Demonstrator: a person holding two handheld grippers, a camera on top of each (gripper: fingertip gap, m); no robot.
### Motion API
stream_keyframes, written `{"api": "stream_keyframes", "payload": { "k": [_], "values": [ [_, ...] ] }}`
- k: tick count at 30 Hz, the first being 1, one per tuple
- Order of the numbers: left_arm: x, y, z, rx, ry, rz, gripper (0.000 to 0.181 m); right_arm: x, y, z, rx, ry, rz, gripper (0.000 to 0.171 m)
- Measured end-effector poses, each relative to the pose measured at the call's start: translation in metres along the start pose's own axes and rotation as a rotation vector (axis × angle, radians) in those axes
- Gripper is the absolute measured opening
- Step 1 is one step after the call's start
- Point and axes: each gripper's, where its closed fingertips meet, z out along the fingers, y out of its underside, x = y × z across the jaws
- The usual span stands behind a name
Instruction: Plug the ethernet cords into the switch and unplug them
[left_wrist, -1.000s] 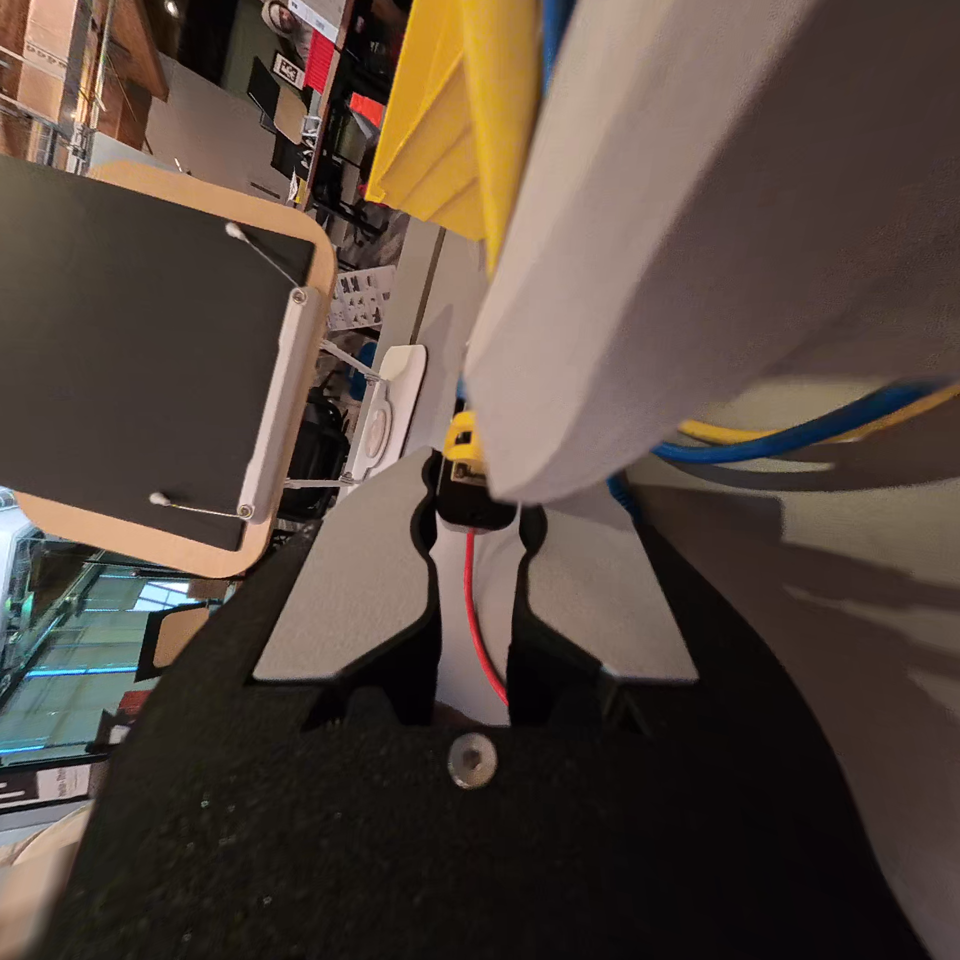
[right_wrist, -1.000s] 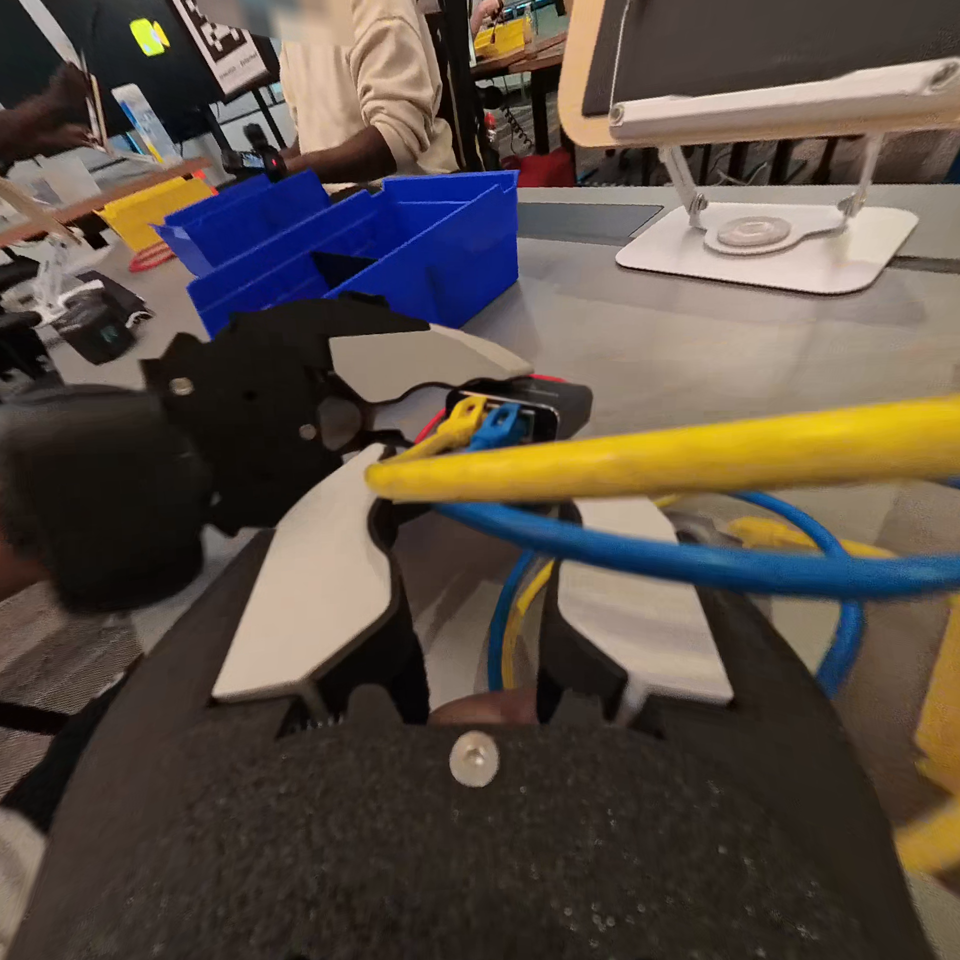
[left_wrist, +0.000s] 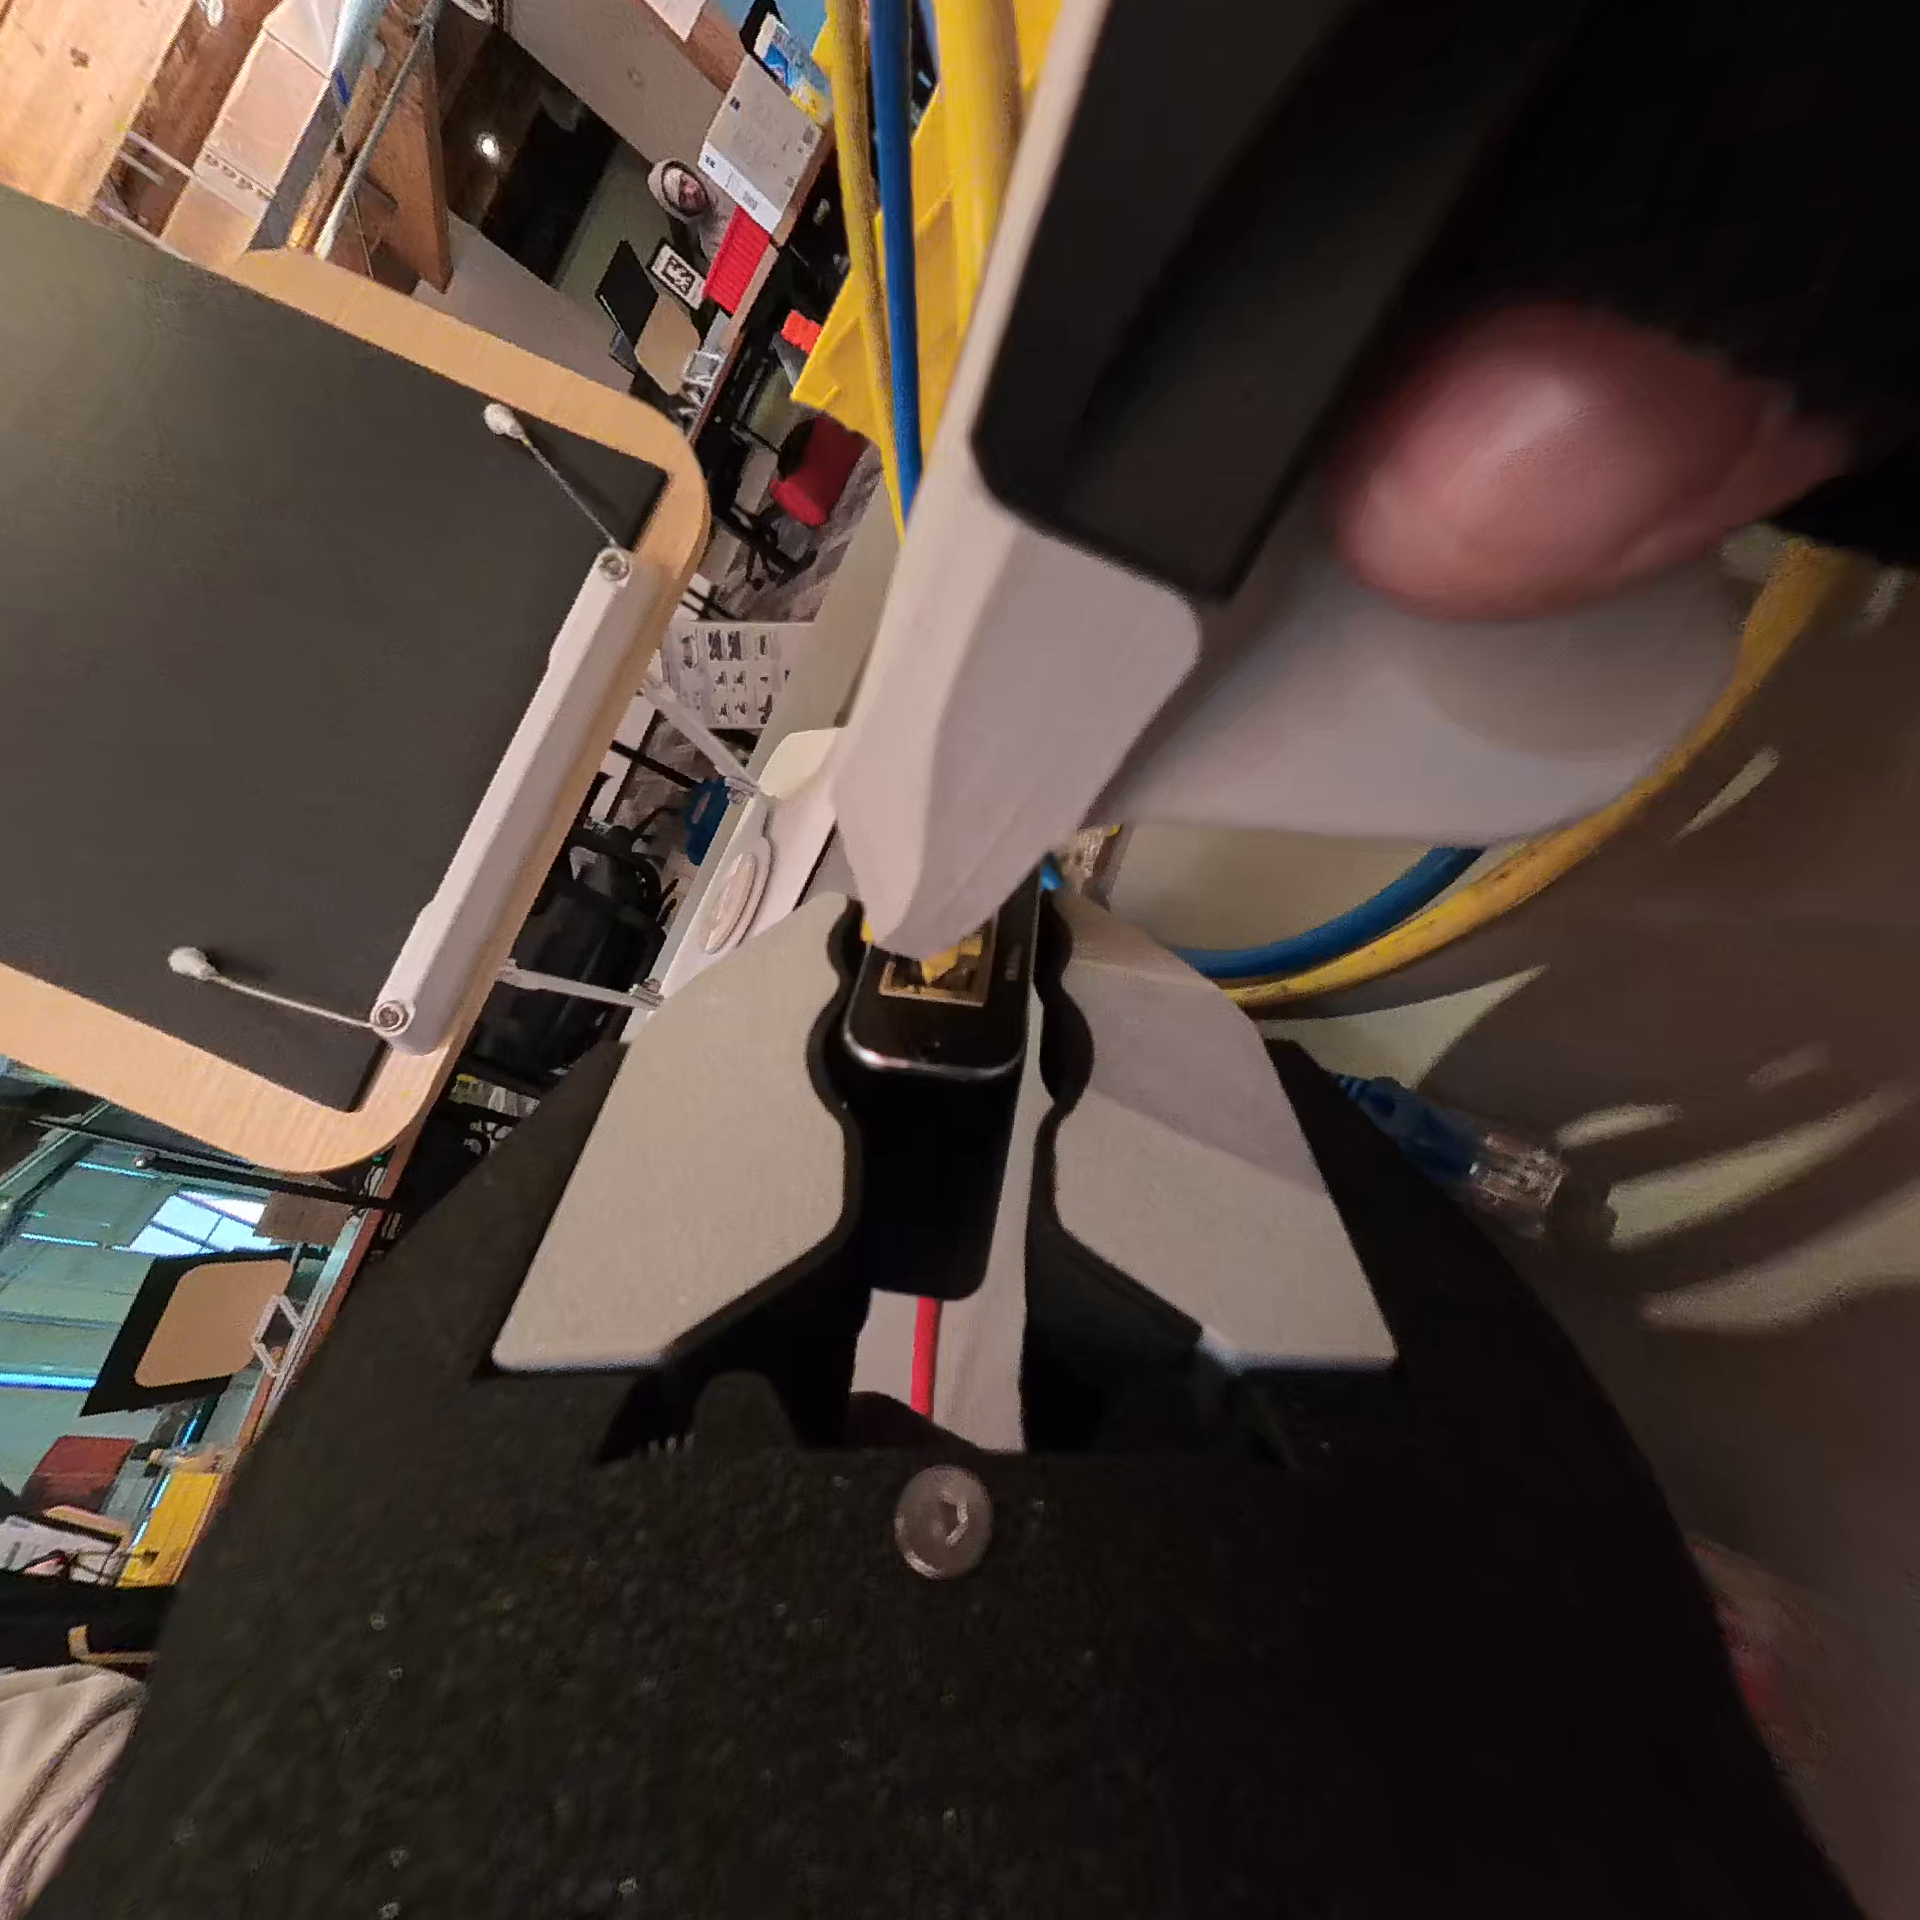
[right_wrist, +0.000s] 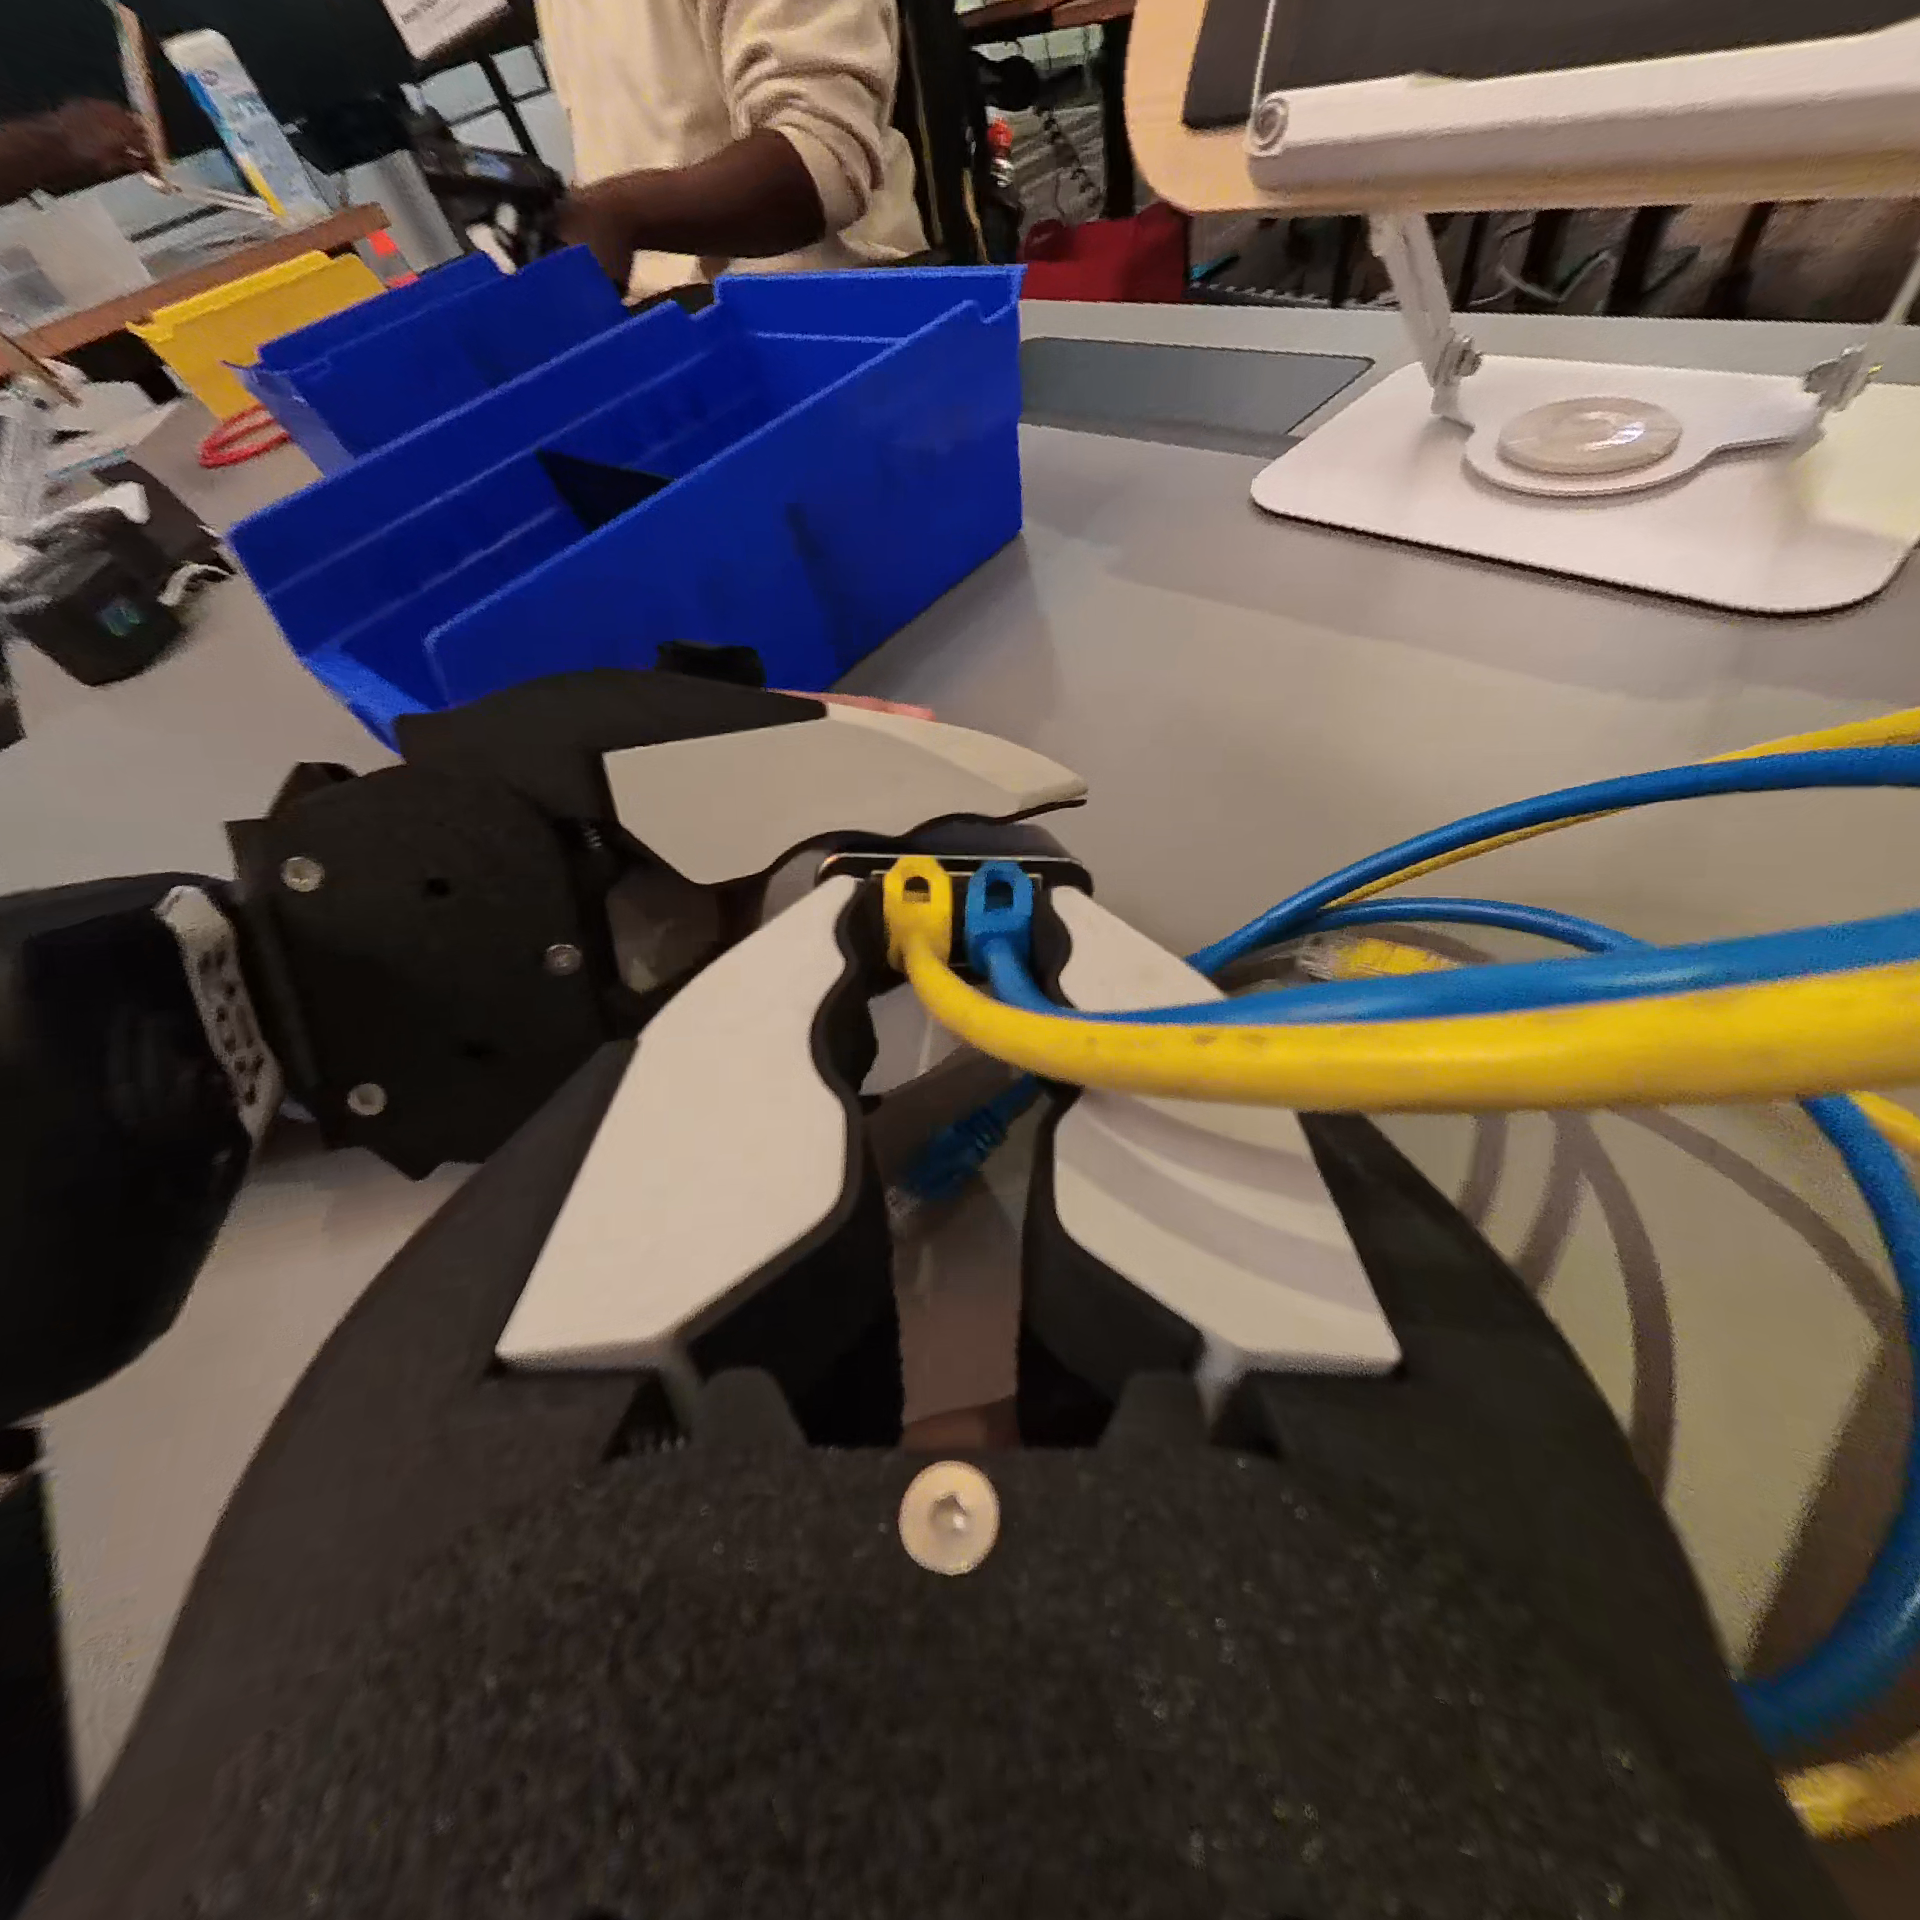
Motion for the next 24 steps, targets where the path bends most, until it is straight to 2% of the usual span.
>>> {"api": "stream_keyframes", "payload": {
  "k": [10, 14, 16, 17, 20, 24],
  "values": [
    [0.001, 0.010, 0.002, 0.004, 0.016, 0.033, 0.028, 0.001, 0.005, 0.010, 0.022, 0.049, -0.014, 0.028],
    [0.010, 0.009, -0.002, 0.009, 0.049, 0.080, 0.027, -0.002, 0.017, -0.007, -0.098, 0.015, -0.079, 0.030],
    [0.013, 0.009, -0.003, 0.006, 0.055, 0.110, 0.027, -0.002, 0.030, -0.028, -0.215, -0.004, -0.175, 0.040],
    [0.015, 0.009, -0.003, 0.001, 0.059, 0.122, 0.027, -0.003, 0.037, -0.041, -0.279, -0.016, -0.251, 0.038],
    [0.019, 0.007, -0.003, 0.006, 0.074, 0.145, 0.026, -0.021, 0.057, -0.075, -0.446, -0.083, -0.591, 0.039],
    [0.023, 0.003, -0.005, 0.023, 0.075, 0.173, 0.027, -0.033, 0.033, -0.081, -0.413, -0.035, -0.944, 0.031]
  ]
}}
